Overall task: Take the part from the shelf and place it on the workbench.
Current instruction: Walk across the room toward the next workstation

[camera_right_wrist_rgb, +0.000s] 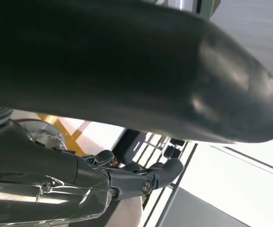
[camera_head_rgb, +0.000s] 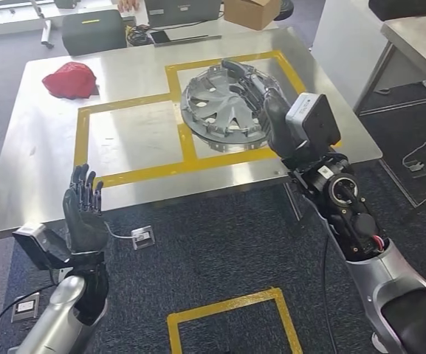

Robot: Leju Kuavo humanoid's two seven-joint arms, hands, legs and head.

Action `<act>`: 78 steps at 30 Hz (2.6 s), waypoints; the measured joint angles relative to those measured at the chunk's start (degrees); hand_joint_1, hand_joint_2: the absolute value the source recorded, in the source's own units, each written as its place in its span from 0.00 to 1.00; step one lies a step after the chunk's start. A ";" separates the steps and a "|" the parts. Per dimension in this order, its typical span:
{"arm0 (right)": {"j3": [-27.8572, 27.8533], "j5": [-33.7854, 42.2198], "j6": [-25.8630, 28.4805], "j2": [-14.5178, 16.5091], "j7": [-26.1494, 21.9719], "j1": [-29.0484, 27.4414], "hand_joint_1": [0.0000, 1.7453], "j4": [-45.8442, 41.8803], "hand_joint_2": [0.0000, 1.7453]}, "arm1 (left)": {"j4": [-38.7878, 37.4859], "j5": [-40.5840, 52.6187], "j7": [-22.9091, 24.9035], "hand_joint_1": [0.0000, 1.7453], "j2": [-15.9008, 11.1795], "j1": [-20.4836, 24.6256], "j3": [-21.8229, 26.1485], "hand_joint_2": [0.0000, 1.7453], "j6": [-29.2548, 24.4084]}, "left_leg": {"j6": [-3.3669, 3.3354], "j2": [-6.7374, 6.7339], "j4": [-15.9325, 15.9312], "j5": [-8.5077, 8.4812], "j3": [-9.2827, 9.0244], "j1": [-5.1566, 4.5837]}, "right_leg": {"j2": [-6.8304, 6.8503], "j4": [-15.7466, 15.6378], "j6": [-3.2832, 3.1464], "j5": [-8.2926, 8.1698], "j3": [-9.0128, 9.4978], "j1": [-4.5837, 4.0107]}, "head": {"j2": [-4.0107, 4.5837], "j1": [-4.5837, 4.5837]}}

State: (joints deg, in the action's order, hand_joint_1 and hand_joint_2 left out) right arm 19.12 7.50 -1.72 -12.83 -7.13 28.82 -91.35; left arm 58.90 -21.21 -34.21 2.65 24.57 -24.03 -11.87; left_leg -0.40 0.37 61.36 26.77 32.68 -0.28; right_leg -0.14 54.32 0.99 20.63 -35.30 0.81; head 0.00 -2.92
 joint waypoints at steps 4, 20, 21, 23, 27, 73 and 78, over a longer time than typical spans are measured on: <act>-0.17 -0.02 -0.19 0.07 0.28 0.24 0.00 -0.27 0.00 | 0.46 0.08 0.21 0.00 -0.02 0.26 0.04 0.00 -0.12 | -1.32 0.00 -7.72 -0.35 -4.23 -0.49 | 0.04 -0.48 1.29 -1.93 -0.48 -0.09 | 0.00 -0.22; -0.27 -0.09 -1.69 0.40 1.03 0.67 0.00 -0.57 0.00 | 3.77 0.56 2.81 0.00 -0.64 -1.85 0.15 0.00 -3.02 | -0.36 -0.19 -7.13 -8.72 4.83 -0.13 | -0.08 0.19 1.26 6.77 7.87 -0.09 | 0.00 -1.54; -0.24 -0.09 -1.74 0.48 1.03 0.74 0.00 -0.57 0.00 | 4.01 0.56 2.89 0.00 -0.76 -2.06 0.16 0.00 -3.06 | -0.02 -0.13 -6.35 -7.74 5.36 -0.08 | 0.06 0.18 0.71 6.23 7.36 0.01 | 0.00 -1.34; -0.19 -0.09 -1.77 0.68 1.04 0.86 0.00 -0.57 0.00 | 4.46 0.57 2.96 0.00 -1.01 -2.33 0.19 0.00 -3.08 | 0.64 -0.07 -0.94 -2.49 7.47 0.11 | 0.30 0.08 -0.21 4.89 5.91 0.20 | 0.00 -0.70; -0.10 -0.09 -1.79 0.89 1.05 0.88 0.00 -0.57 0.00 | 5.01 0.57 3.01 0.00 -1.33 -2.80 0.20 0.00 -3.08 | 1.11 -0.10 12.06 3.08 10.12 0.17 | 0.32 0.21 -0.53 2.23 2.34 0.08 | 0.00 -0.14; -0.30 0.02 -2.23 1.25 1.31 0.39 0.00 -1.02 0.00 | 9.25 1.15 4.46 0.00 -2.30 -4.38 0.70 0.00 -4.15 | -2.34 -0.55 -8.15 -6.64 2.15 0.04 | 0.13 17.81 2.88 10.00 -3.32 0.34 | 0.00 -1.10; -0.34 0.02 -2.26 1.25 1.29 0.58 0.00 -1.19 0.00 | 9.63 1.16 4.45 0.00 -2.37 -4.51 0.72 0.00 -4.14 | -0.96 -0.46 -6.54 -9.23 5.99 0.15 | -0.10 3.06 3.13 7.30 7.54 0.48 | 0.00 -1.78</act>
State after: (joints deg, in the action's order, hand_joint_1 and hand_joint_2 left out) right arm 18.78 7.52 -3.98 -11.58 -5.84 29.41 -92.54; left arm 68.53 -20.05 -29.76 0.28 20.06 -23.30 -16.01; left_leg -1.36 -0.09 54.82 17.54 38.67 -0.13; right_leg -0.25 57.39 4.12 27.94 -27.76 1.29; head 0.00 -4.70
